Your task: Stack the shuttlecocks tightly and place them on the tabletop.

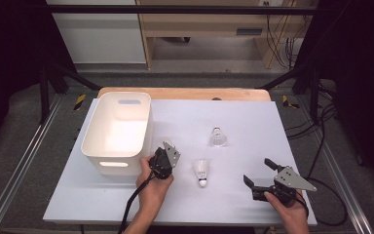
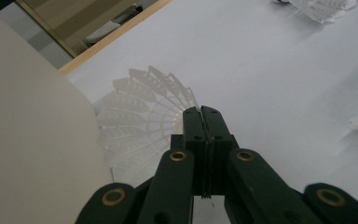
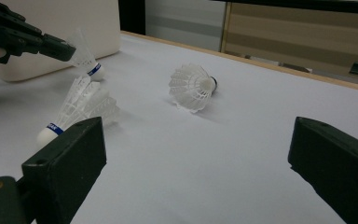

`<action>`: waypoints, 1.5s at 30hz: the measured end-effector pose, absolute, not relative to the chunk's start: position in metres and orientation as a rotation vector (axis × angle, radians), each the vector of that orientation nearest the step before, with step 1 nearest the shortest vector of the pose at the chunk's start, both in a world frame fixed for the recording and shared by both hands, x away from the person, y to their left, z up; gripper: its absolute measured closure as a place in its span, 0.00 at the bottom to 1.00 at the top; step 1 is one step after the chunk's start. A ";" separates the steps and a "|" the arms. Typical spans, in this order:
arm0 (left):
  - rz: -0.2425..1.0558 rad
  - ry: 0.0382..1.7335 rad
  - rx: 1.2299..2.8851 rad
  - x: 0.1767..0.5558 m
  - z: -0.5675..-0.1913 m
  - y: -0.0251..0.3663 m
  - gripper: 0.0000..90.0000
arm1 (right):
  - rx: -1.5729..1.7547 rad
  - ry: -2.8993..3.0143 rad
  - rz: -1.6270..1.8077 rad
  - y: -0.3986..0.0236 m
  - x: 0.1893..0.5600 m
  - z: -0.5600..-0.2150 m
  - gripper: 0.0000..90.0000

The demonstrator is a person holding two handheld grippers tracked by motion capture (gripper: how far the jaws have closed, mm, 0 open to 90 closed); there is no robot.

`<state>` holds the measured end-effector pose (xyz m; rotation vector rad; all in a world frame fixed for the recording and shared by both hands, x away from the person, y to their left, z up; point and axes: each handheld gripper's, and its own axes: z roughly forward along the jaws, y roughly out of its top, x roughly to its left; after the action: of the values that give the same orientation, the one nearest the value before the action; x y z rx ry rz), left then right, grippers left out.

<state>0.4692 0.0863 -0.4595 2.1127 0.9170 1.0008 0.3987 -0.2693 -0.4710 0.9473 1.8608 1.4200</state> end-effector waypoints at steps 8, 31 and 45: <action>0.982 0.894 2.131 0.471 -0.460 0.081 1.00 | 0.950 1.860 1.420 -0.270 0.399 -0.471 0.05; 0.854 0.856 2.170 0.501 -0.459 0.037 0.98 | 0.957 1.859 1.433 -0.272 0.399 -0.471 0.05; 0.854 0.886 2.201 0.514 -0.466 0.025 0.98 | 0.954 1.864 1.440 -0.272 0.399 -0.471 0.05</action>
<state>0.5140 0.0251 -0.4660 2.2011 0.8856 0.8537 0.3986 -0.2721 -0.4705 0.9537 1.8642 1.4399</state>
